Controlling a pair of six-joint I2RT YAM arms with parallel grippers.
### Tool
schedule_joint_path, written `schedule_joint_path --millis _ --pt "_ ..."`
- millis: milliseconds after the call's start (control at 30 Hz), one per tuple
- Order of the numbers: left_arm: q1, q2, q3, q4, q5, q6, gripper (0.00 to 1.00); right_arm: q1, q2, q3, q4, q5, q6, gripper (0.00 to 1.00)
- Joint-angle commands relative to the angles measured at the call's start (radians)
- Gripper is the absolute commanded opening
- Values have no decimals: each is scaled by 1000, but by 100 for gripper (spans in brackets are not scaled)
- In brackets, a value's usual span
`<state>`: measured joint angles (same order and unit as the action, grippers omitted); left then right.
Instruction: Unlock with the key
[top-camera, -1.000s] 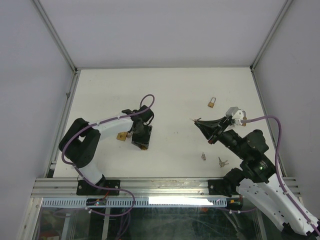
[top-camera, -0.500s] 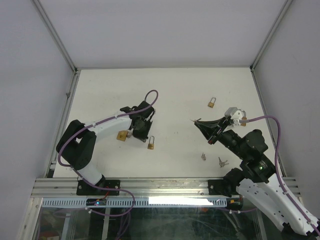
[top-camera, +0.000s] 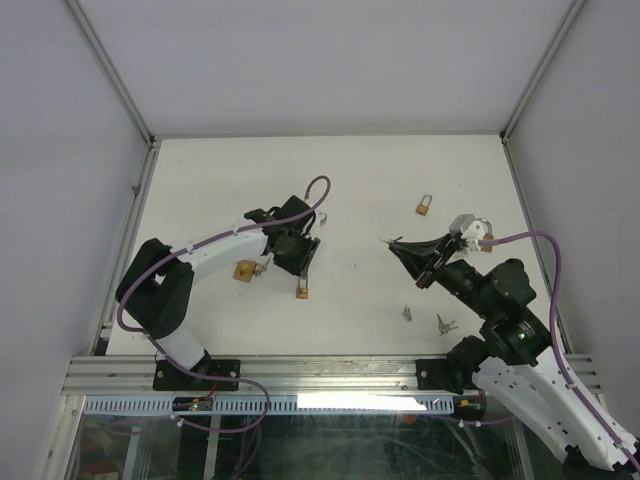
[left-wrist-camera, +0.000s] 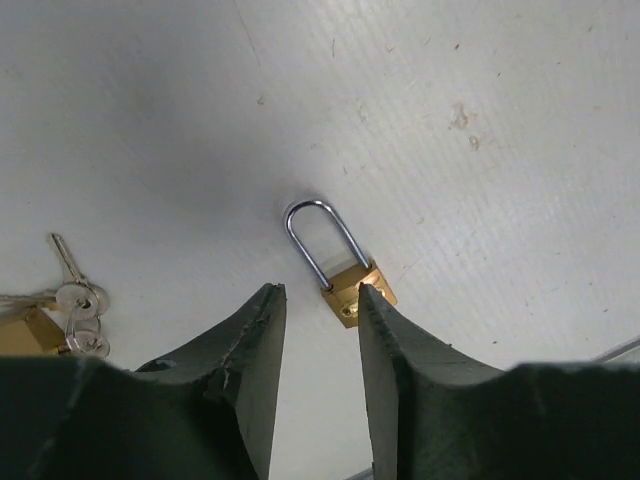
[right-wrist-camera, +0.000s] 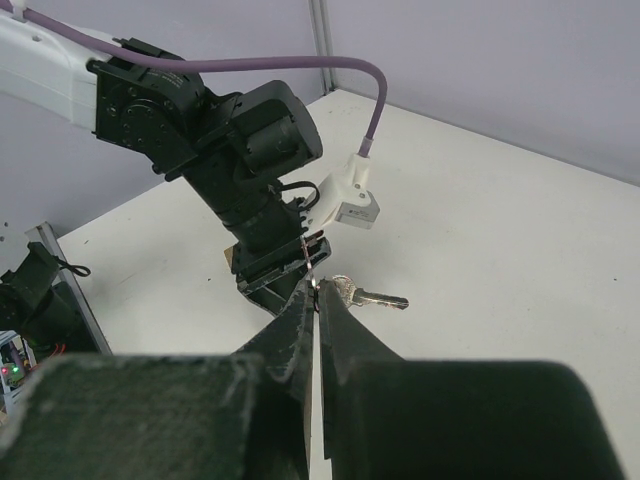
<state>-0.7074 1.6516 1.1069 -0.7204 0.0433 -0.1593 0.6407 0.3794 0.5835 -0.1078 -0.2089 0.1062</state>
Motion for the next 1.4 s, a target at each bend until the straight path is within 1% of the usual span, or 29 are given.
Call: schedule_joint_path --millis 0,33,133,167,267,367,433,533,633,733,867,967,1100,1200,1233,1267,1333,1367 --pt "3 32 58 66 48 -41 37 -3 -13 36 33 3 -4 0" --pt "2 40 56 67 43 -66 37 -1 -19 35 30 5 -4 0" --pt "3 65 50 67 29 -103 21 -3 -41 31 25 17 -8 0" --pt "3 73 50 67 24 -106 19 -2 -45 30 22 22 -9 0" --pt "3 94 55 66 12 -113 19 -2 -55 32 5 33 -15 0" --pt "3 107 60 68 12 -125 27 -2 -64 32 -11 40 -20 0" --pt "2 117 56 67 0 -131 28 -2 -69 31 -15 43 -22 0" --pt "3 133 34 48 -44 -134 21 -3 -74 29 -13 43 -25 0" --pt "3 146 16 19 -74 -145 18 -2 -73 30 -14 45 -31 0" --pt "2 157 12 29 -67 -139 18 -2 -69 28 -10 46 -37 0" --pt "-12 186 14 45 -10 -107 18 -3 -60 25 2 40 -39 0" --pt "-14 195 -16 46 -14 -112 16 -2 -64 26 -2 43 -40 0" --pt "-14 223 -8 28 -46 -141 21 -3 -71 24 -4 45 -48 0" --pt "-17 241 27 21 -43 -151 21 -2 -68 24 -6 47 -49 0" --pt "-19 246 37 20 -43 -151 19 -1 -68 24 -6 46 -51 0" --pt "-22 256 43 16 -42 -149 14 -2 -67 23 -4 48 -52 0" --pt "-23 278 58 3 -33 -149 0 -2 -65 24 -3 46 -54 0" --pt "-22 300 72 -9 -27 -149 0 -2 -66 25 -3 46 -55 0"
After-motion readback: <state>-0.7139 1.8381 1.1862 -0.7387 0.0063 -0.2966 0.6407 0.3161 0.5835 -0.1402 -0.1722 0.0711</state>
